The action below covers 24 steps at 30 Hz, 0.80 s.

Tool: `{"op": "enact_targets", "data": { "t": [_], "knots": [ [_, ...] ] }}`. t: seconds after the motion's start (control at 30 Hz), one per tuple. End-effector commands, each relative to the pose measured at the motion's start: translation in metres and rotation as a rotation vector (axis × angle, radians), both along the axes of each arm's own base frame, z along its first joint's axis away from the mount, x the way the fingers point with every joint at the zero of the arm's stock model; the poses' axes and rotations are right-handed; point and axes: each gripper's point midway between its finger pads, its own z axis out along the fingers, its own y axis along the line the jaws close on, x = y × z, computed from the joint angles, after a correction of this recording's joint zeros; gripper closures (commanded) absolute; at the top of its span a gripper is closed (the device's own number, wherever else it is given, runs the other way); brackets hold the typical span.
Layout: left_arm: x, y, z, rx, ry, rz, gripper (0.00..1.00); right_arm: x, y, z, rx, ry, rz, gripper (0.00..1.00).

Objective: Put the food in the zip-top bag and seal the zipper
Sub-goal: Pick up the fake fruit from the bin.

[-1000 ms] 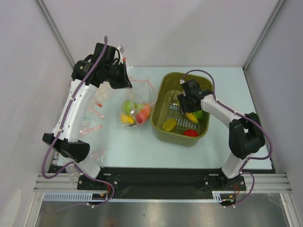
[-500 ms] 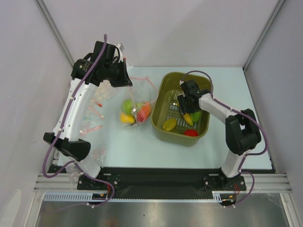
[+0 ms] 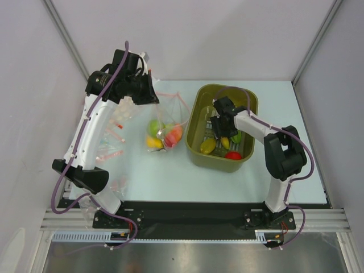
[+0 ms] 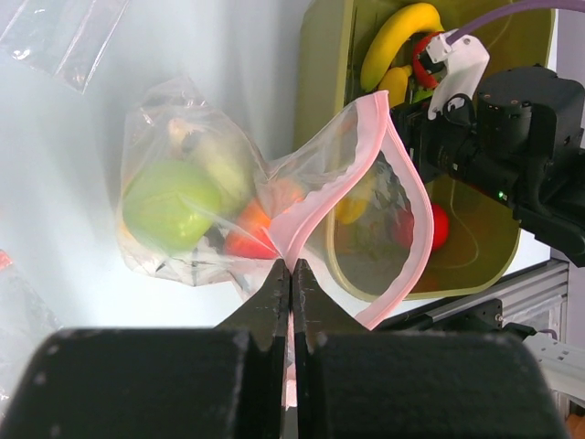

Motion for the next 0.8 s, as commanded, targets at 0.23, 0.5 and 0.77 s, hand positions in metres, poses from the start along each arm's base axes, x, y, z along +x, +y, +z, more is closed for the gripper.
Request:
{"op": "enact_targets", "data": {
  "t": [0.23, 0.5, 0.77],
  "knots": [
    [0.005, -0.007, 0.026, -0.052, -0.086, -0.021, 1.0, 0.005, -0.005, 0.007, -0.038, -0.022, -0.016, 0.42],
    [0.004, -0.006, 0.023, -0.046, -0.08, -0.022, 1.0, 0.014, 0.007, 0.005, -0.008, -0.005, -0.024, 0.63],
    [0.001, -0.005, 0.019, -0.037, -0.069, -0.026, 1.0, 0.029, 0.051, 0.137, 0.334, -0.33, 0.083, 0.7]
  ]
}}
